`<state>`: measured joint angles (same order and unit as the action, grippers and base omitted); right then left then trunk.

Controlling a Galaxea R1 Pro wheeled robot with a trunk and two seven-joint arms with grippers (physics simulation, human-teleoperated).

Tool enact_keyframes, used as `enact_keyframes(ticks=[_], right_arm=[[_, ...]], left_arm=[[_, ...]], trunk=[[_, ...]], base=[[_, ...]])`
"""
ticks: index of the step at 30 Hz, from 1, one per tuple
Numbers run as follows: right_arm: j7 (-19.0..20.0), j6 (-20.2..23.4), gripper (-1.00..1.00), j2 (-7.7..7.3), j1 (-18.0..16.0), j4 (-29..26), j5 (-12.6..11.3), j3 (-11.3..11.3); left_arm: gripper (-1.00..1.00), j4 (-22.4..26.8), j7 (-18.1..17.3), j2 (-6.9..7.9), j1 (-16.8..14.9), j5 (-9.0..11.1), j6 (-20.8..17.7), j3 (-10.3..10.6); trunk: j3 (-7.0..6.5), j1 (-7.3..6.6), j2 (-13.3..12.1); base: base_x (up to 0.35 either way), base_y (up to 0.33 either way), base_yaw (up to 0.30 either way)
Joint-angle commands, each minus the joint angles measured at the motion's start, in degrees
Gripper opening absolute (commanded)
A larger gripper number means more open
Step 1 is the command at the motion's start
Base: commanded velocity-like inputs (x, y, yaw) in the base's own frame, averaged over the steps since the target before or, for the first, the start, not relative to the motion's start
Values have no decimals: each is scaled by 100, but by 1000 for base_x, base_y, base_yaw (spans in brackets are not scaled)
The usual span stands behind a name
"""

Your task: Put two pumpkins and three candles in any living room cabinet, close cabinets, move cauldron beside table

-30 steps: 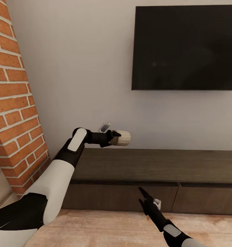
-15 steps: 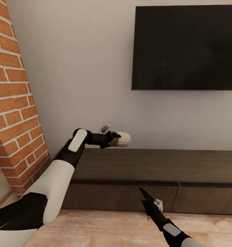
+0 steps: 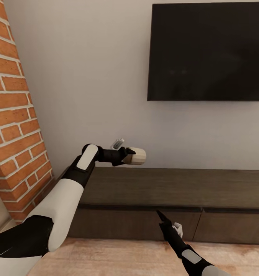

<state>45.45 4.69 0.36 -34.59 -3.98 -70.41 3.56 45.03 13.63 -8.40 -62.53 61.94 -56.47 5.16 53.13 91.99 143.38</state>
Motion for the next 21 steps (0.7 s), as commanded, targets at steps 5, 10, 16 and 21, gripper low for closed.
enact_keyframes(ticks=[5, 10, 16, 21], right_arm=[[259, 35, 100, 4, -3, 3, -65, 31], [314, 57, 100, 4, -3, 6, -68, 25], [307, 70, 100, 6, -3, 14, -79, 22], [303, 67, 100, 6, -3, 23, -226, 21]], left_arm=[[-100, 5, 61, 2, -1, 70, 23, 107], [-100, 5, 55, 0, 0, 70, 30, 121], [-100, 5, 52, 3, 3, 66, 31, 125], [-100, 5, 52, 1, 4, 64, 31, 125]], trunk=[[6, -1, 2], [6, -1, 2], [6, -1, 2], [6, -1, 2]], base=[[22, 0, 0], [2, 0, 0], [0, 0, 0], [0, 0, 0]])
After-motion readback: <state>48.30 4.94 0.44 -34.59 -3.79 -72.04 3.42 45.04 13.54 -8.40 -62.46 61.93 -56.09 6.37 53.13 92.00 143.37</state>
